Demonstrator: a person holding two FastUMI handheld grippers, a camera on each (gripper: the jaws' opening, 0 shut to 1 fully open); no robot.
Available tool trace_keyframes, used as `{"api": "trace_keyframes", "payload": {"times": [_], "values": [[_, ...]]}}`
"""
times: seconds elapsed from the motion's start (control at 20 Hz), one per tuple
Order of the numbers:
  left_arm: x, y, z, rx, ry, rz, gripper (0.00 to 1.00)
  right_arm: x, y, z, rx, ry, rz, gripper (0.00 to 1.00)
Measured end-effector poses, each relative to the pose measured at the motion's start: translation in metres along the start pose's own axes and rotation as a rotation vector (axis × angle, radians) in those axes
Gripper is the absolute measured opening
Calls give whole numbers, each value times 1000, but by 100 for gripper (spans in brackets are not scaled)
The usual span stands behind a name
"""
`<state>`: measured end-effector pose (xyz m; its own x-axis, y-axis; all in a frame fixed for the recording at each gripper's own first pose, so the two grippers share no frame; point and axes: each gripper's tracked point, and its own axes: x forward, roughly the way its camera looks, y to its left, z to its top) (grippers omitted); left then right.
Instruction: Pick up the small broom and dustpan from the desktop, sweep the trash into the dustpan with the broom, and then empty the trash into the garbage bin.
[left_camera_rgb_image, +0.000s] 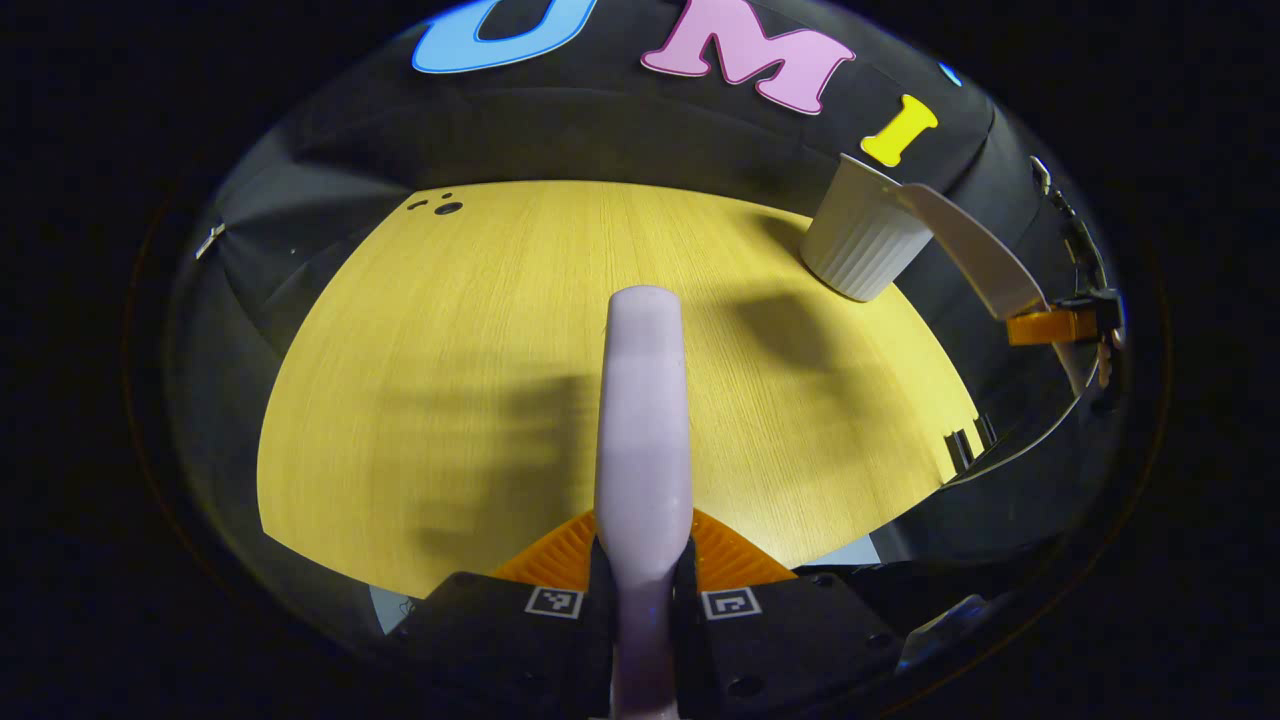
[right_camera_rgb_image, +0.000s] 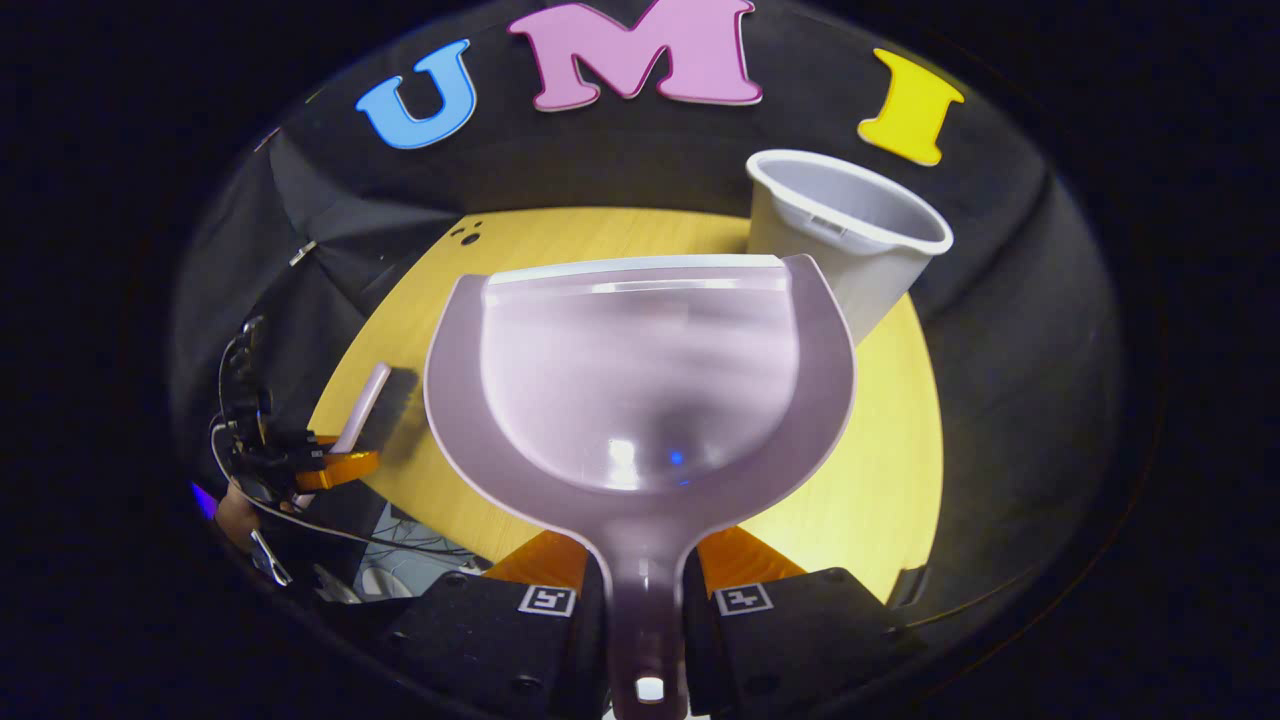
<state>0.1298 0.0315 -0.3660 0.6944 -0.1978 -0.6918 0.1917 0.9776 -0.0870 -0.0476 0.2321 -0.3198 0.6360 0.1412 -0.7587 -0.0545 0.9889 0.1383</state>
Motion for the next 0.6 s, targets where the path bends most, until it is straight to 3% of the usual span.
{"api": "trace_keyframes", "payload": {"times": [0.05, 0.35, 0.6], "values": [[5, 0, 0, 4, 6, 4, 29, 9, 9, -10, -1, 25, 24, 31], [36, 4, 1, -18, 52, 24, 28, 64, 47, -30, 9, 102, 112, 35], [62, 23, 11, -61, 51, 70, 28, 105, 50, -39, -9, 139, 97, 36]]}}
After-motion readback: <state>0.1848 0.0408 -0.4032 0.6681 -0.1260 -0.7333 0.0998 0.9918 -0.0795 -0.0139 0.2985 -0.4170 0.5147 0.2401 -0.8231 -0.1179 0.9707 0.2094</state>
